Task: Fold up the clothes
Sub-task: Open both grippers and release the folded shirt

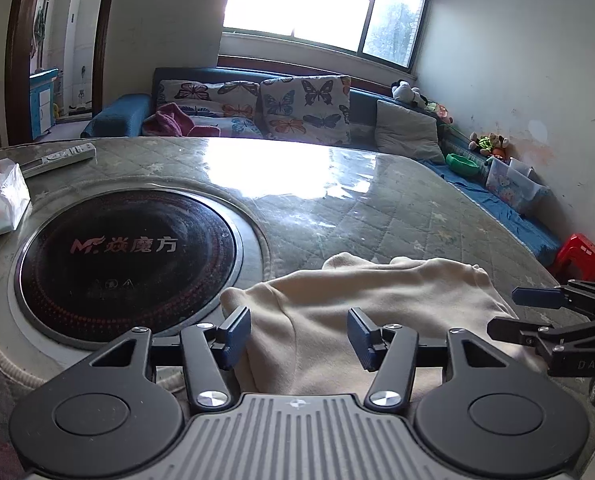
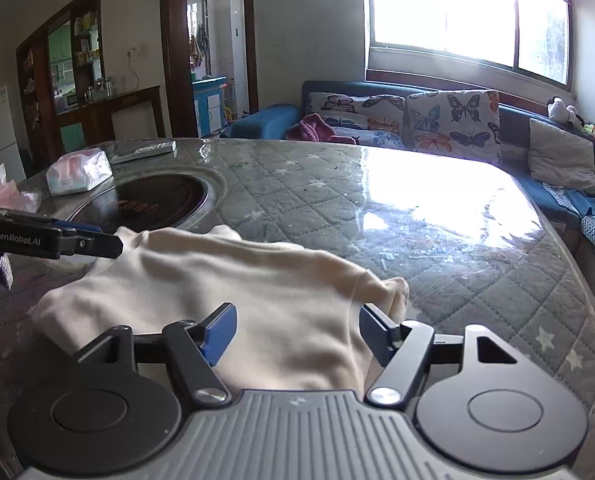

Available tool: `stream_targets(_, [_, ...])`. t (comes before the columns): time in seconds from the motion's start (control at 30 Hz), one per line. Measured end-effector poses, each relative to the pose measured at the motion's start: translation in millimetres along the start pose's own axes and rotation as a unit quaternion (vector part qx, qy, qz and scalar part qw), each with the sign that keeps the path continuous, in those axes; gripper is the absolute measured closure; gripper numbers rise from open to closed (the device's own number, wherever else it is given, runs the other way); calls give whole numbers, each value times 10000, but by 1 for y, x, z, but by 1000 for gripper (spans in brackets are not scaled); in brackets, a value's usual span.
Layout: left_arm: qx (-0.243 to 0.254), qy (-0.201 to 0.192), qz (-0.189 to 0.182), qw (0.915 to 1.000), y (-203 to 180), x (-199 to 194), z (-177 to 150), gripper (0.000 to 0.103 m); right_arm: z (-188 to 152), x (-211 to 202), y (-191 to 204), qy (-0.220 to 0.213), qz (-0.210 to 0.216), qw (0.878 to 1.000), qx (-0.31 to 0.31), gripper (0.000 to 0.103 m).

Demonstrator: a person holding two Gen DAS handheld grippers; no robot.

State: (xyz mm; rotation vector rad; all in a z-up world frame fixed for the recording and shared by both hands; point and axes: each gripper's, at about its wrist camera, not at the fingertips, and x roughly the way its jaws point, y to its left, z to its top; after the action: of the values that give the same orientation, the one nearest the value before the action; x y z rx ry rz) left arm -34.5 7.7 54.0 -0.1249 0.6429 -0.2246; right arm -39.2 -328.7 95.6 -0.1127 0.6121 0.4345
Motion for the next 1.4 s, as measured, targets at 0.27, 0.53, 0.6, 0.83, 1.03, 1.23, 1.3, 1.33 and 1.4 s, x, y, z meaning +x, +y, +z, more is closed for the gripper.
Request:
stream_targets(0.27, [14,-42,-9,10000,-6,-11,-9,32,-8,-11,8,-79,-32,10000,15,15])
stream_targets(0.53, [-24,-140,44,9999,-6,-25,-19,16,-16,-22,16,-152,-156,9998,-35,0])
stream_targets(0.6, [-47,-156,60,9998,-5,-28,-21,14,-17,-24,18,-183,-155,9997,-53,0])
stream_targets(0.83, [-89,-229,145,9996,-3,-38,-29,2,-20,-30,22,-253,-191,9995,-79,0])
stream_targets(1.03, [-187,-172,257,9993,0,-33,-29,2,-17,-21,28,-248,-489,9984,-104,0])
stream_targets(1.23, [-185,-68,496,9986,2,-24,-32,2,-19,-1,30,-166,-867,9959,-207,0])
stream_targets(1.3, [-169,-14,545,9984,4,-21,-34,2,-23,6,31,-56,-949,9951,-277,0])
stream_targets(1.33, [-154,15,568,9983,5,-20,-35,2,-26,8,31,-45,-957,9950,-296,0])
stream_targets(1.4, [-143,86,621,9979,7,-17,-38,2,-28,5,30,-83,-953,9950,-289,0])
